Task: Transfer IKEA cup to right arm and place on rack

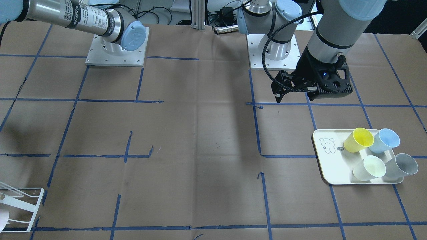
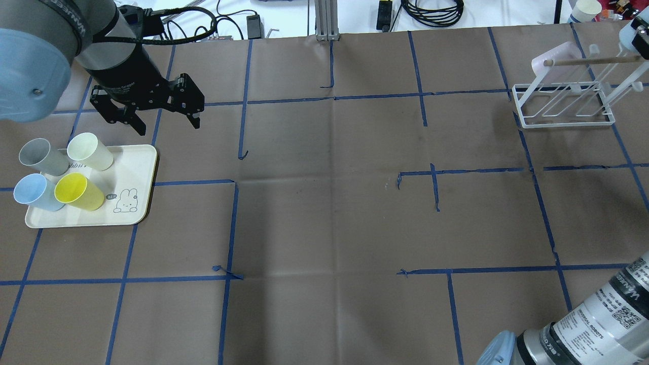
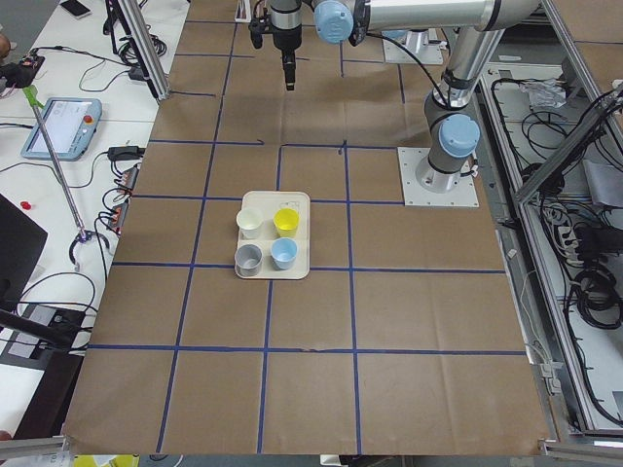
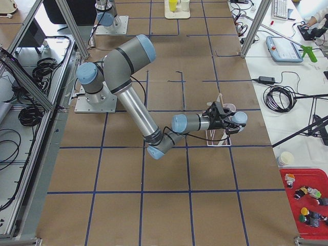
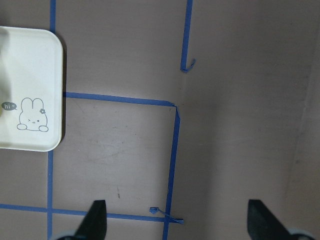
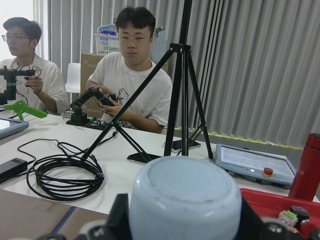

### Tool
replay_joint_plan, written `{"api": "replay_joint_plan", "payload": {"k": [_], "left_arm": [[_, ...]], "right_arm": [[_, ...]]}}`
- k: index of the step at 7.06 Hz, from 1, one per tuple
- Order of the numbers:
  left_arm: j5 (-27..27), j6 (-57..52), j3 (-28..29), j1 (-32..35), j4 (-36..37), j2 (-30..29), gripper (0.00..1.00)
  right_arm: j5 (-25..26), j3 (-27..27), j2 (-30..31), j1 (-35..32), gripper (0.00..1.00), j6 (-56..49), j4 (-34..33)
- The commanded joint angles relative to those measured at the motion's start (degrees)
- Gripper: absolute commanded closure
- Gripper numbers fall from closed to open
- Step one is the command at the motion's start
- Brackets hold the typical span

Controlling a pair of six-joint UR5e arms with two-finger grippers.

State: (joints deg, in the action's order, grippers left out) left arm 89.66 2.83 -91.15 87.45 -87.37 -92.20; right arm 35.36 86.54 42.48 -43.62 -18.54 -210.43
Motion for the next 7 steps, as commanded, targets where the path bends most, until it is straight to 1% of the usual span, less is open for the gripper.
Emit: {"api": "replay_joint_plan", "payload": {"k": [1,7], "left_arm": [[0.0,0.1,0.0,0.0,0.0,0.0,0.01],[0.1,0.1,0.2,0.0,0.0,0.0,0.01]], "right_arm": [[0.1,-0.8,-1.2,-0.4,0.72,0.0,-0.1],[0.1,-1.6,-2.8,-1.2,0.72,0.0,0.0]]}}
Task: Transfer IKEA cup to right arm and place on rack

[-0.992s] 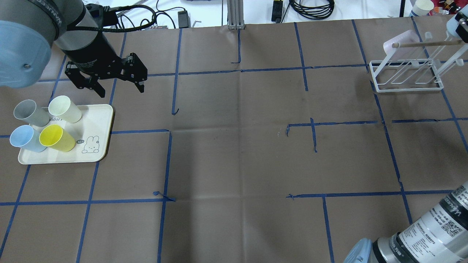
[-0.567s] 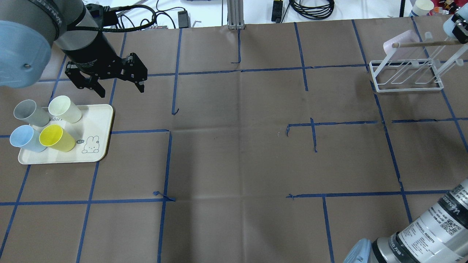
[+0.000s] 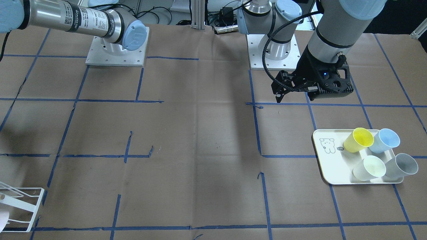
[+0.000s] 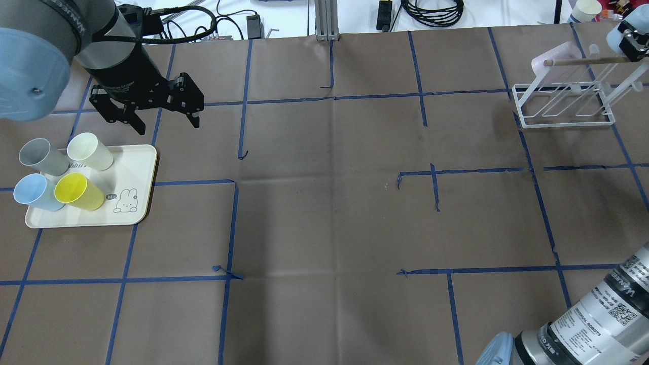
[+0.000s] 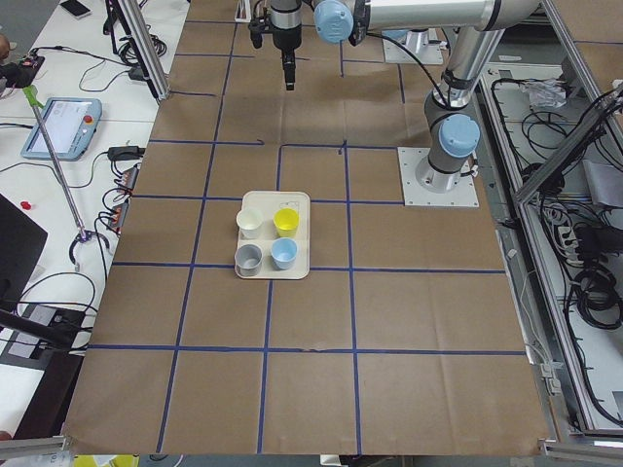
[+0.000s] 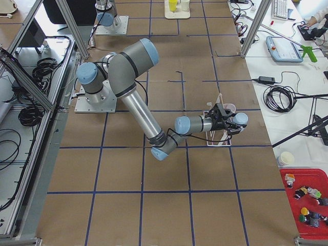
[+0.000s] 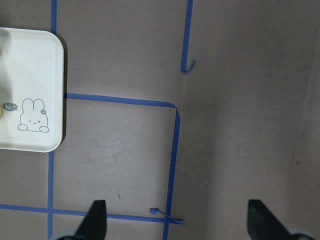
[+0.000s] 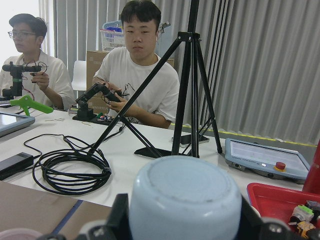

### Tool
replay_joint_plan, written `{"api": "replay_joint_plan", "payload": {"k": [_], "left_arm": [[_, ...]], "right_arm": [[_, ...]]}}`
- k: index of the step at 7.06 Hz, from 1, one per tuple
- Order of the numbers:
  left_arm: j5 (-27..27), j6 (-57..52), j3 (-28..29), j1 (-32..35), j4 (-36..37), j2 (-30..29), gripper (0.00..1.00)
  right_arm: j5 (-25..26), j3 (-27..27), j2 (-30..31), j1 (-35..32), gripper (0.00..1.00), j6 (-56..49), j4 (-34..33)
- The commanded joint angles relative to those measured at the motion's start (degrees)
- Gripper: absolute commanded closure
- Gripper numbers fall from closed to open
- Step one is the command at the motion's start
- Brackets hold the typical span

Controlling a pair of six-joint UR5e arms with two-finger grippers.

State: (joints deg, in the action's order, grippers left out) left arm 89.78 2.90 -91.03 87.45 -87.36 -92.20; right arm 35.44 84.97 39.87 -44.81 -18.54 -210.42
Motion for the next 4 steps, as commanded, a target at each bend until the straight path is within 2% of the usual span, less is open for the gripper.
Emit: {"api": "replay_joint_plan", "payload": {"k": [1,2,3,4], "left_arm": [[0.0,0.0,0.0,0.0,0.0,0.1,0.01],[-0.1,0.0,0.0,0.0,0.0,0.0,0.01],[0.0,0.0,0.0,0.0,0.0,0.1,0.01],[0.0,0.0,0.0,0.0,0.0,0.1,0.01]], "right_arm": [[0.1,0.1,-0.2,0.0,0.69,0.0,0.0],[0.0,0.2,-0.1,0.0,0.31,0.2,0.0],[0.1,0.2,-0.1,-0.3,0.01,0.9,0.1],[0.2,0.2,-0.1,-0.3,0.00,0.8,0.7]]}}
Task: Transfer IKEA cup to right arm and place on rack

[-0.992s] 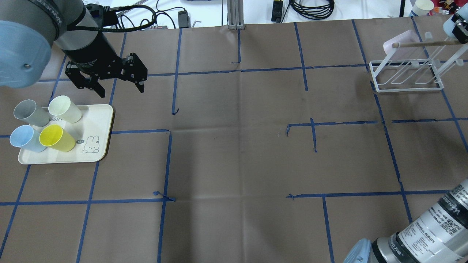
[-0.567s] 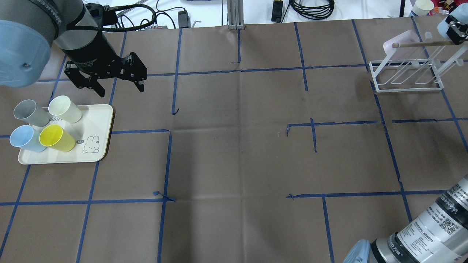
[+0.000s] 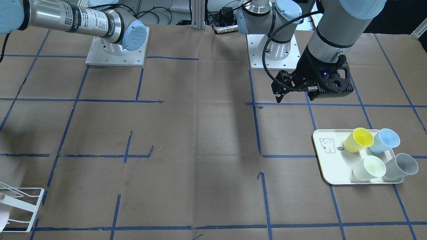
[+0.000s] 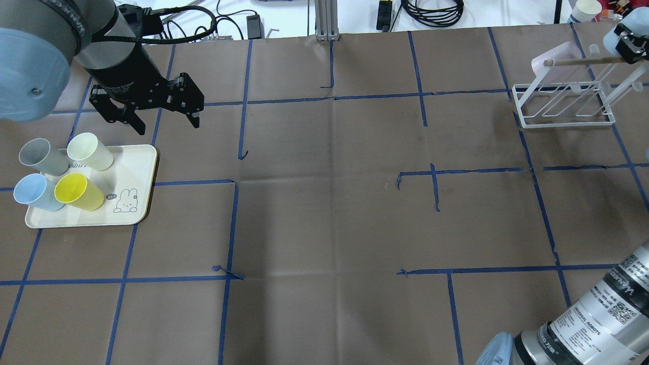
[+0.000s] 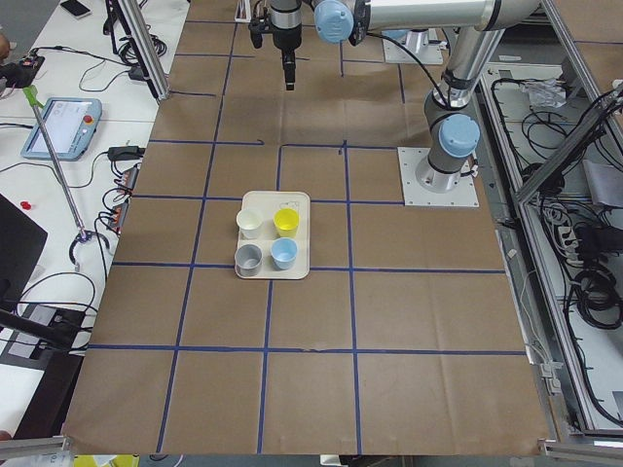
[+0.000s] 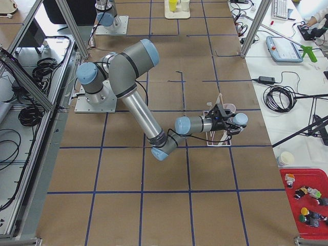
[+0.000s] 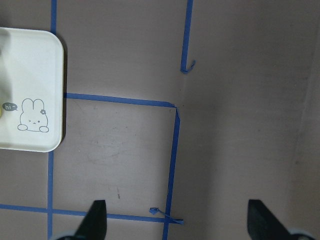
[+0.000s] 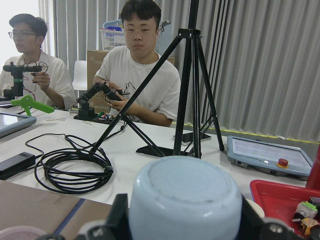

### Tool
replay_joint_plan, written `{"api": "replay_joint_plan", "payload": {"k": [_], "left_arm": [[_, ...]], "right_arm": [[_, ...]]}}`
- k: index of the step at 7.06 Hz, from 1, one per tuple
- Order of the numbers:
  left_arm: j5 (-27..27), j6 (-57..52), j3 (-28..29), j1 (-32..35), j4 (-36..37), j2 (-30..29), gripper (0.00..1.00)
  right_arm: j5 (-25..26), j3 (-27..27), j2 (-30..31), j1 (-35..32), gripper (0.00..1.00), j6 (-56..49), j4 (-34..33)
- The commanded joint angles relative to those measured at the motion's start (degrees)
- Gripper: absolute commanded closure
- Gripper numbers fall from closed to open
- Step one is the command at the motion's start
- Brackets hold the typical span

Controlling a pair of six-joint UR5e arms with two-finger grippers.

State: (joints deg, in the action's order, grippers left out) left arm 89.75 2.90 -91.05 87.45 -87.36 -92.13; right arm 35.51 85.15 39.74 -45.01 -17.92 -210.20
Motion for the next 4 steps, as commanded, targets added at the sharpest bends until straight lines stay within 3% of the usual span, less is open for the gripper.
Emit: {"api": "replay_joint_plan", "payload": {"k": [1,4], "left_arm": [[0.0,0.0,0.0,0.0,0.0,0.0,0.01],[-0.1,0.0,0.0,0.0,-0.1,-0.1,0.01]], "right_arm": [[0.0,-0.1,0.2,-0.1,0.00,-0.2,4.2],[0.0,-0.3,1.3,-0.1,0.00,-0.3,4.6]]}}
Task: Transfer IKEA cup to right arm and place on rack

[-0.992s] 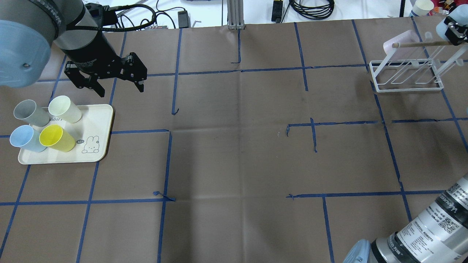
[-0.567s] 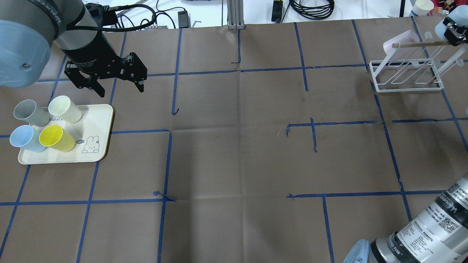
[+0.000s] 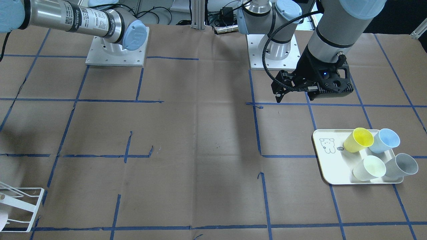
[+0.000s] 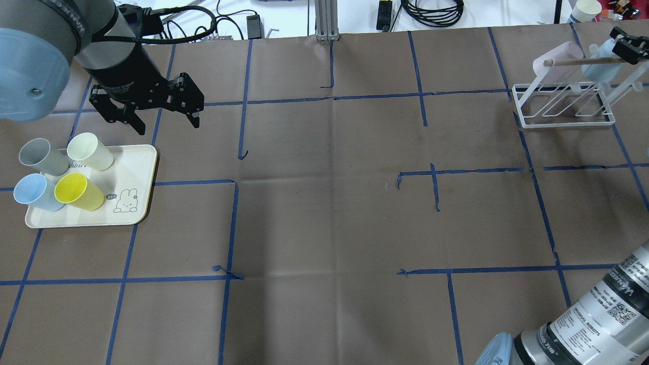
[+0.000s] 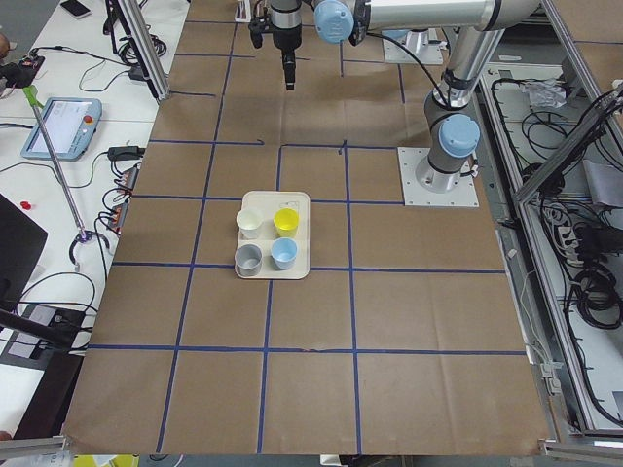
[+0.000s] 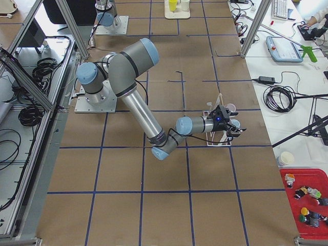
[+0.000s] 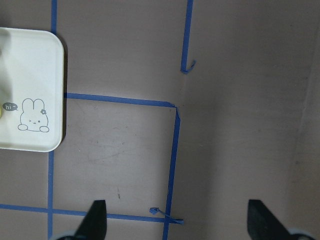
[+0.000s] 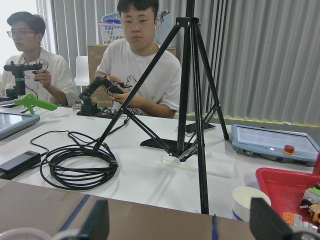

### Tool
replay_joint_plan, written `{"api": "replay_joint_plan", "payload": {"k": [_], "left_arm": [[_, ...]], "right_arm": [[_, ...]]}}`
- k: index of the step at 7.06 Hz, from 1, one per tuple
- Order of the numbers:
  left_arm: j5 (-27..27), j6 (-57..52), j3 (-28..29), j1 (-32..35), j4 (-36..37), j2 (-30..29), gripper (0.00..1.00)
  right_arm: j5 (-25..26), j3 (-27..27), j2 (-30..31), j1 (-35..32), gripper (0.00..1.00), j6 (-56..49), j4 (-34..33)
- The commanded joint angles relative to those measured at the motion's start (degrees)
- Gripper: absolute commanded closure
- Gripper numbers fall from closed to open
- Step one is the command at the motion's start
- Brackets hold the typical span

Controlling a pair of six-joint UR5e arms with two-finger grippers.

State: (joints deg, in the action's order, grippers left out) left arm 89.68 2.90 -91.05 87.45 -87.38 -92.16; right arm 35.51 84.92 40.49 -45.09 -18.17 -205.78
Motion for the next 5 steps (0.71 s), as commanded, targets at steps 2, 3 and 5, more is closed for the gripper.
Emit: {"api": "replay_joint_plan", "payload": {"k": [2,3,5], "left_arm": [[0.2,0.0,0.1,0.0,-0.1,0.1,0.01],[0.2,0.0,0.2,0.0,0.0,0.1,0.01],[0.2,-0.1,0.1,-0.2,0.0,0.1,0.01]], "right_arm": [[0.1,-0.1,3.7,-0.1,0.00,-0.2,3.9],[0.2,0.5,6.8,-0.1,0.00,-0.5,8.9],[0.8,3.0,12.5,-0.2,0.00,-2.7,18.8]]}}
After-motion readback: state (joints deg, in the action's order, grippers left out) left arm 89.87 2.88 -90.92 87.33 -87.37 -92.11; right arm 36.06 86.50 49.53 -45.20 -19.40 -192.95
